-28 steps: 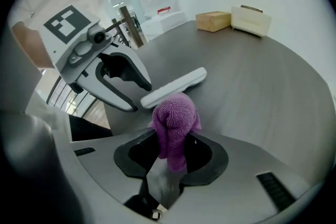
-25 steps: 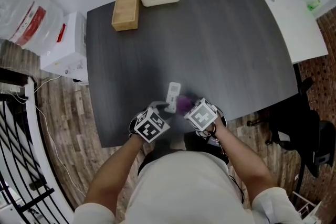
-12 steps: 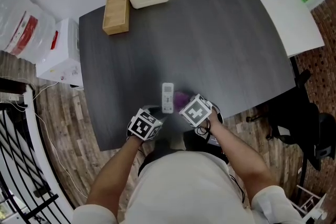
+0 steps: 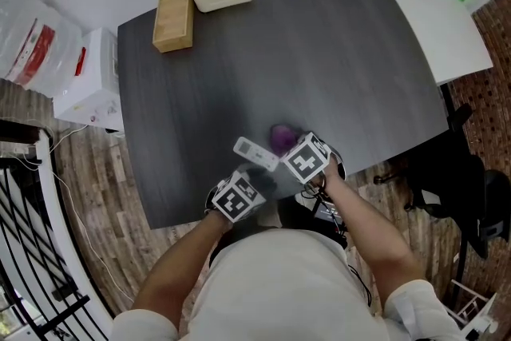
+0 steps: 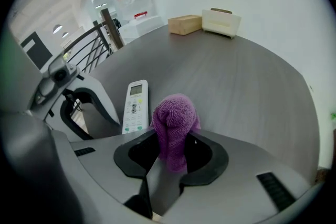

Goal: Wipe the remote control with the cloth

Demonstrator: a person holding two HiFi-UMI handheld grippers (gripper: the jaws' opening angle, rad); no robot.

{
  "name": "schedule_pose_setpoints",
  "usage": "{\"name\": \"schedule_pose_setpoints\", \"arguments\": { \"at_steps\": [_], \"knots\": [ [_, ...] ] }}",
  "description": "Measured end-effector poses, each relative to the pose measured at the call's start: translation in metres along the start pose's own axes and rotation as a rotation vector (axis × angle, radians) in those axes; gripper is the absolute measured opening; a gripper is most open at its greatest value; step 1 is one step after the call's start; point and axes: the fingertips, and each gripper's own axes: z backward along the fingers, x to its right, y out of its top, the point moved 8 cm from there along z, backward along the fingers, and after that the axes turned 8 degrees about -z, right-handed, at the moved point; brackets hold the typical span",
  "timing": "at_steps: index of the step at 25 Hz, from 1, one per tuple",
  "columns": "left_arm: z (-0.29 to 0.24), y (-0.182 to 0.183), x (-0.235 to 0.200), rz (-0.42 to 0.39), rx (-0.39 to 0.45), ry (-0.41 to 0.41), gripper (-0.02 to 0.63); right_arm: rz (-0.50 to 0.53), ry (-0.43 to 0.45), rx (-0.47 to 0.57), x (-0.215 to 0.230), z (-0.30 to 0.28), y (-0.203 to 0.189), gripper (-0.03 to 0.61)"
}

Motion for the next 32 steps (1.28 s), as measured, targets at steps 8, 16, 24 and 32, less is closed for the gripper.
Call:
{"name": "schedule_pose_setpoints", "arguments": {
  "at_steps": [8,16,24,32],
  "knots": [
    [0.038,-0.001,-0.073,-0.591,-0.206,0.207,0.235,-0.057,-0.007,0.026,0.006,0.006,-0.024,0.124],
    [0.012,-0.002,-0.076,-0.800,-0.410,0.048,0.242,-0.042,-0.002,0.002,-0.001,0.007,-0.036,0.124],
    [0.015,-0.025,-0.049,-0.204,-0.389,0.087,0.238,-0.070,-0.023,0.043,-0.002,0.005,-0.033,0.124],
    [0.023,-0.034,-0.026,0.071,-0.285,-0.022,0.218,-0.054,-0.041,0.067,-0.007,-0.001,-0.030,0.124]
  ]
}}
